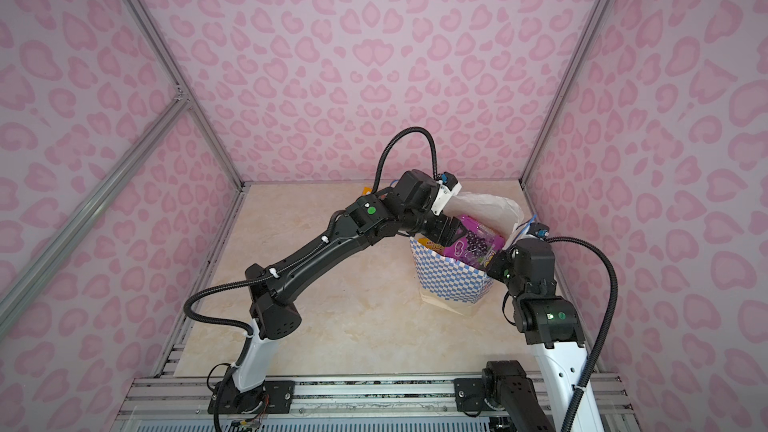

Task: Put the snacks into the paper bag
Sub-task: 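Lower the purple grape pack into the bag and open the left gripper, then withdraw the left gripper from the bag toward the yellow mango pack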

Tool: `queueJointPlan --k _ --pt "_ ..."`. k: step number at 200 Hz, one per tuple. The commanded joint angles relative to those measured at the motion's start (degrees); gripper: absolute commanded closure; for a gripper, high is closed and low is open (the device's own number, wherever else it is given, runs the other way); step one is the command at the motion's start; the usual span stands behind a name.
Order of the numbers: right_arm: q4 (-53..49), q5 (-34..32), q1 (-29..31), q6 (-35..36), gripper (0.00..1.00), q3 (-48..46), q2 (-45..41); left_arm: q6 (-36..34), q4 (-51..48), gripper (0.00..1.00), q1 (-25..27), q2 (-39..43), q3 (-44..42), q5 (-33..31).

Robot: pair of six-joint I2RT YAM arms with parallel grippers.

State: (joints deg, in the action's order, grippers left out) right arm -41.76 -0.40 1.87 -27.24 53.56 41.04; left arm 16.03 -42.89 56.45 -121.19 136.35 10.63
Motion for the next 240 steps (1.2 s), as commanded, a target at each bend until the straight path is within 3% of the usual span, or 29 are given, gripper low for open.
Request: queueJointPlan --k 1,41,69,109,185,219,240 --pt "1.8 0.0 0.1 0.3 1.00 0.5 -0.1 -0.2 2.0 0.18 0.1 9.7 -2.4 -0.9" --pt "2.2 0.0 0.1 0.1 1.00 0.4 0.0 -2.6 2.1 0.06 0.1 18.6 -10.5 -14.5" --pt "2.4 0.2 0.1 -0.1 1.00 0.4 0.3 -4.6 0.1 0.00 0.1 18.7 -13.5 -27.0" --pt "2.3 0.1 0.0 -0.2 0.99 0.9 0.2 -3.0 -1.8 0.00 -0.5 14.1 -13.4 -32.7" --pt "1.6 -0.7 0.0 0.3 0.97 0.8 0.0 3.2 -3.2 0.10 -6.2 9.2 -11.8 -25.3" --pt "2.0 -0.6 0.0 0.3 0.97 0.8 0.2 2.3 2.6 0.08 -6.3 15.7 -15.9 -10.6" --pt "2.3 -0.5 0.1 0.3 0.97 0.6 0.4 3.6 5.3 0.07 -6.2 21.1 -18.8 -7.5"
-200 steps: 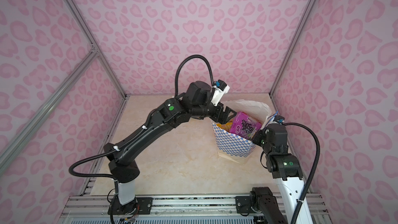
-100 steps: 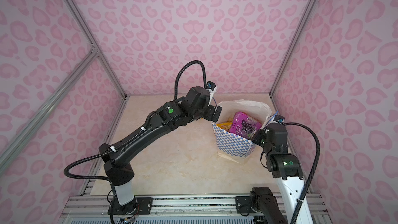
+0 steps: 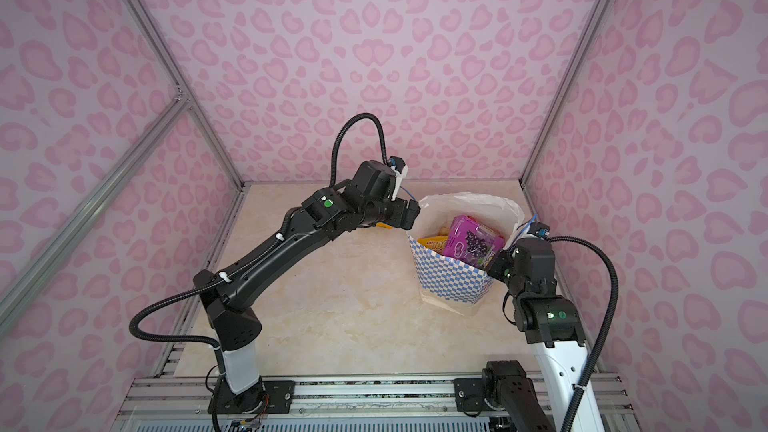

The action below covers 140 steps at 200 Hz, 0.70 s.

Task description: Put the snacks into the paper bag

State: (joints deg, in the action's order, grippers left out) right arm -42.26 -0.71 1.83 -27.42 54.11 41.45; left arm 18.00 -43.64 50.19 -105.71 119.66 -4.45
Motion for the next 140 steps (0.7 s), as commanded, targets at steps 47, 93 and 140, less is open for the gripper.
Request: queueJointPlan --k 47,93,140 --pt "3.2 0.1 0.1 0.3 0.97 -0.6 -0.2 3.0 10.6 0.01 -1.1 15.4 -14.1 -3.6" --pt "3.0 0.3 0.1 0.2 0.97 -0.6 -0.5 5.1 7.9 0.01 -6.1 5.4 -9.3 4.2" --pt "2.5 -0.2 0.0 0.3 0.97 -0.5 -0.7 4.9 0.5 0.57 -7.2 -13.2 12.1 13.9"
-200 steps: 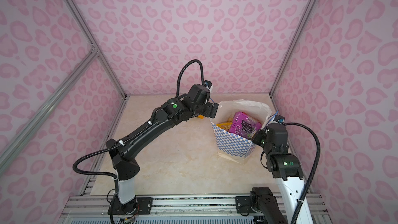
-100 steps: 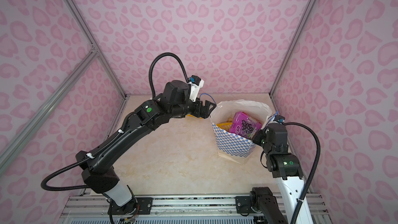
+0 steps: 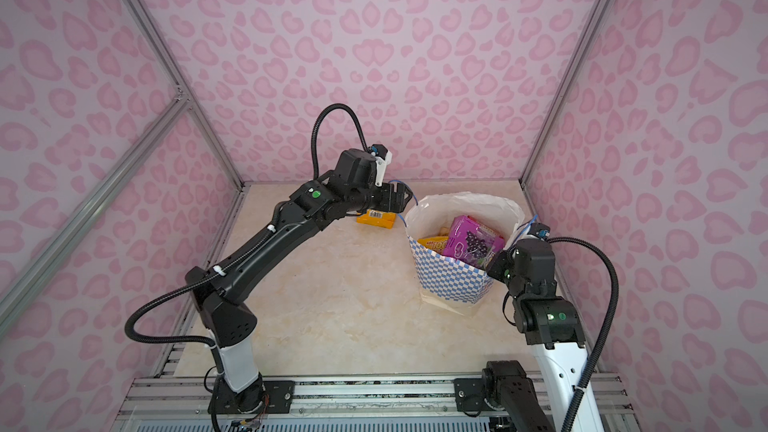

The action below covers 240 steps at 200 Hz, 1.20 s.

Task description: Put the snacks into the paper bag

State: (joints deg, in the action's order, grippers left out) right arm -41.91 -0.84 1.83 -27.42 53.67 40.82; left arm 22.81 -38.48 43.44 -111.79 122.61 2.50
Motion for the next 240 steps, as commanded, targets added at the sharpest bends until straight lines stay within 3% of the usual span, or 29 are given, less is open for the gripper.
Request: queueJointPlan --k 1,11,16,32,48,92,120,139,164,240 --pt "2.1 0.0 0.0 0.3 0.97 -0.1 -0.1 0.1 -4.9 0.62 -0.5 -7.5 9.8 7.4" --pt "2.4 0.1 0.0 0.3 0.97 0.2 0.4 0.8 -8.1 0.92 -0.7 -10.8 16.2 11.3" --pt "2.6 0.1 0.0 0.3 0.99 0.4 0.7 1.0 -9.2 0.96 -0.8 -11.8 18.6 13.0" --pt "3.5 1.6 0.0 0.7 1.00 1.8 2.5 2.3 -8.4 0.97 -0.7 -10.3 20.3 17.5" --pt "5.1 4.4 0.4 0.5 1.00 3.9 4.7 3.4 -6.2 0.97 -0.4 -5.4 18.9 18.0" --pt "8.1 1.4 10.2 0.4 1.00 13.6 9.6 0.5 -2.5 0.97 2.6 8.1 8.4 6.8" --pt "11.2 1.6 11.3 -0.2 1.00 12.7 11.4 0.4 -6.7 0.97 1.6 7.6 9.9 5.1" --pt "11.1 0.4 11.3 0.2 1.00 10.5 13.0 0.4 -4.5 0.97 1.8 10.4 8.8 6.6" --pt "12.2 -0.8 11.2 0.1 1.00 7.6 12.8 0.1 -3.2 0.97 2.0 12.7 8.8 3.5" --pt "11.6 -0.3 10.2 0.3 1.00 8.3 11.9 0.9 -4.0 0.97 1.7 10.8 2.2 0.5"
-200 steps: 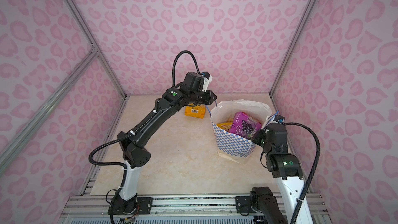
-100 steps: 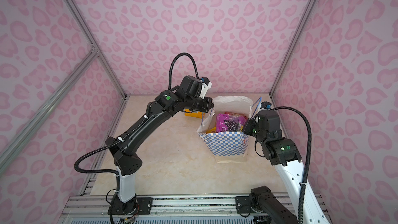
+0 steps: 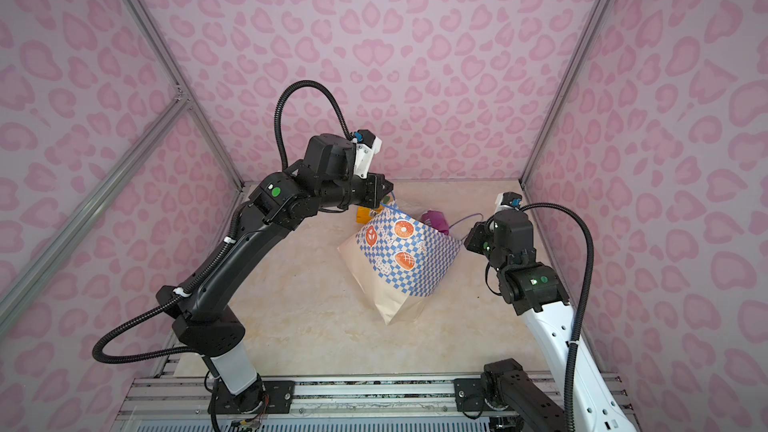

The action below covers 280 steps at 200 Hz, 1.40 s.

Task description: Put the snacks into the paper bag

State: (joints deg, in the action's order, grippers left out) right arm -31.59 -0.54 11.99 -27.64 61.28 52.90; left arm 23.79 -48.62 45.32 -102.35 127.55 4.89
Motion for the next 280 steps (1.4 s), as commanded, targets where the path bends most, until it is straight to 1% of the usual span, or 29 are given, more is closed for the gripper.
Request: queueJointPlan --k 1,12,14,23,24,27,32,38,45,56,62,86,100,117,130,140,158,177,205,226,252,267,280 --pt "1.1 -0.8 0.0 0.6 1.00 0.7 -0.2 -0.1 6.2 0.97 -0.3 1.4 -2.9 -1.9" --pt "-0.1 -3.4 -0.1 0.8 1.00 1.1 -0.2 0.0 7.4 0.97 -0.5 2.9 -6.0 -2.3" --pt "-0.4 -4.1 -0.1 0.7 0.98 1.1 -0.3 0.0 7.6 0.97 -0.5 3.1 -6.6 -2.4" --pt "-1.4 -9.2 -0.4 0.1 0.73 1.0 -0.5 0.0 8.5 0.97 -0.7 4.3 -8.8 -2.3" --pt "-1.4 -9.6 -0.5 0.0 0.71 0.8 -0.6 0.0 8.6 0.97 -0.7 4.5 -9.0 -2.3" --pt "-1.3 -10.7 -0.8 -0.2 0.61 0.6 -0.7 0.0 8.8 0.97 -0.7 4.8 -9.7 -2.3" --pt "-0.8 -11.3 -1.5 -0.6 0.47 -0.2 -0.9 0.0 9.2 0.97 -0.8 5.3 -10.6 -2.5" --pt "0.0 -10.4 -2.6 -1.2 0.33 -1.1 -1.0 -0.1 9.5 0.97 -0.8 5.9 -11.7 -2.5" --pt "1.5 -7.1 -4.2 -1.8 0.23 -2.4 -1.1 -0.3 9.9 0.97 -0.8 6.4 -12.7 -2.6" --pt "3.9 -1.8 -5.9 -2.5 0.16 -4.2 -0.3 -0.4 10.4 0.97 -0.9 7.1 -13.9 -2.6" --pt "4.3 -0.4 -6.0 -2.7 0.14 -4.7 0.5 -0.5 10.6 0.97 -1.0 7.4 -14.3 -2.4" --pt "3.9 1.5 -5.9 -2.7 0.13 -4.4 4.1 -0.8 10.7 0.97 -1.2 7.3 -14.3 -2.2" --pt "4.3 2.0 -5.8 -2.8 0.13 -5.0 4.6 -0.8 10.5 0.97 -1.3 6.9 -14.0 -2.2" --pt "5.1 2.1 -5.7 -2.6 0.12 -6.2 4.2 -0.9 10.3 0.94 -1.4 6.2 -13.6 -2.0" --pt "6.3 2.1 -5.7 -2.0 0.10 -7.2 3.9 -0.7 10.3 0.94 -1.5 5.9 -13.6 -1.9" --pt "7.1 1.8 -5.7 -1.8 0.04 -7.9 4.4 -0.6 10.4 0.95 -1.5 5.9 -13.6 -1.6" --pt "8.8 4.3 -5.9 -1.2 0.03 -8.1 7.0 -0.4 10.7 0.95 -1.5 6.0 -13.5 -0.6" --pt "10.3 7.5 -6.2 -2.3 0.02 -6.3 12.1 -0.4 10.5 0.95 -1.5 6.3 -13.6 0.0" --pt "11.1 9.0 -6.7 -5.7 0.02 0.7 20.4 -0.6 10.6 0.95 -1.5 7.3 -14.9 0.6" --pt "10.1 10.9 -7.2 -10.1 0.02 7.3 29.8 -0.8 11.2 0.95 -1.5 8.6 -17.0 0.6" --pt "7.6 14.9 -6.6 -10.8 0.05 15.4 40.1 -1.1 11.7 0.95 -1.5 9.9 -19.5 0.1" --pt "6.0 15.2 -5.5 -10.3 0.07 18.2 43.9 -1.1 11.3 0.91 -1.5 10.0 -20.3 -0.9" --pt "6.9 15.4 -4.4 -9.9 0.07 18.3 45.4 -1.1 11.1 0.81 -1.5 9.6 -20.7 -2.4"
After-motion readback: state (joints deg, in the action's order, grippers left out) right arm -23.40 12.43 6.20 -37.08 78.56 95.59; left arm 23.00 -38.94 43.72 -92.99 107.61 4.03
